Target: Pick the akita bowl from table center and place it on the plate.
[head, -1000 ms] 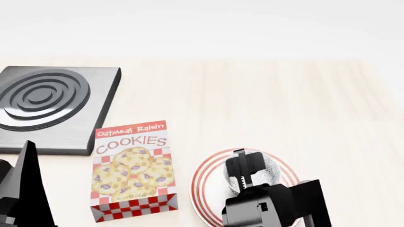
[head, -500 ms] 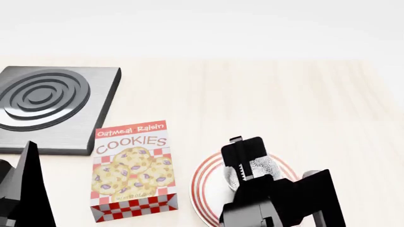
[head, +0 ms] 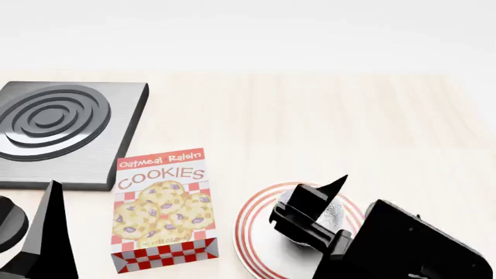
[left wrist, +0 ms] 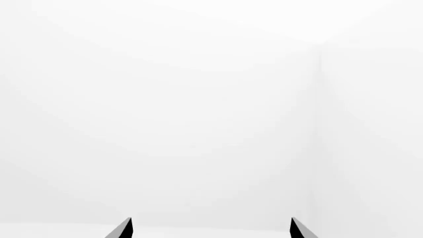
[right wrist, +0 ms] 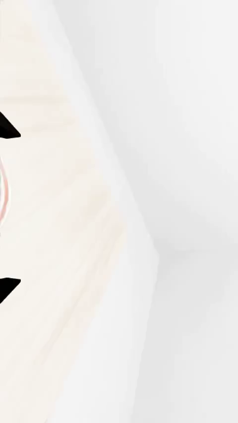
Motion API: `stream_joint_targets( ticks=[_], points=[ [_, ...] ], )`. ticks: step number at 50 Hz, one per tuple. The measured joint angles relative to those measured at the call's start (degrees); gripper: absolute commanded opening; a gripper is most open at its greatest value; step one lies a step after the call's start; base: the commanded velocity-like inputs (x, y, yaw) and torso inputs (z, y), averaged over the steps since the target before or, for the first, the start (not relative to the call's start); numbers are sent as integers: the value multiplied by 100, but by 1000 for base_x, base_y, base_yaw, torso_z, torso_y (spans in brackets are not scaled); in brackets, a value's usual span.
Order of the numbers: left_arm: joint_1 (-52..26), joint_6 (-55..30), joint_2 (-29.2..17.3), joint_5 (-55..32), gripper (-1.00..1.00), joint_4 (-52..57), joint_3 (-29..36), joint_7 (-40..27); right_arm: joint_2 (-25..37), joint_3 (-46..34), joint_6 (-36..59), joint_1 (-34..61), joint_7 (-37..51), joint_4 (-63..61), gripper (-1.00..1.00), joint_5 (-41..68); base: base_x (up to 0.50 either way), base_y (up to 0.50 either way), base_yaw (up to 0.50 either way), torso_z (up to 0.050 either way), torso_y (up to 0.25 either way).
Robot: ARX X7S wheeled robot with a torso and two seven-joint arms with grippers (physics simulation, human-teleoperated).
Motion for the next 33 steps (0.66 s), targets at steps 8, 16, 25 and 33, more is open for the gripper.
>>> stream_joint_targets(
  ticks=[8,16,25,33],
  points=[
    [-12,-118,-37,150,100,36,55,-88,-40,-147,2297,-334,174,-834,100,-1715,0,0,0,0,0],
    [-19,-185,-84,245,100,48,38,-165,-136,-423,3599,-815,195,-1273,100,-2965,0,0,0,0,0],
    [-10,-195,-130,265,100,49,-27,-224,-200,-581,4055,-1304,139,-1395,100,-3739,0,0,0,0,0],
    [29,-149,-180,240,100,31,-144,-264,-180,-519,4131,-1641,86,-1466,100,-4061,0,0,0,0,0]
  ],
)
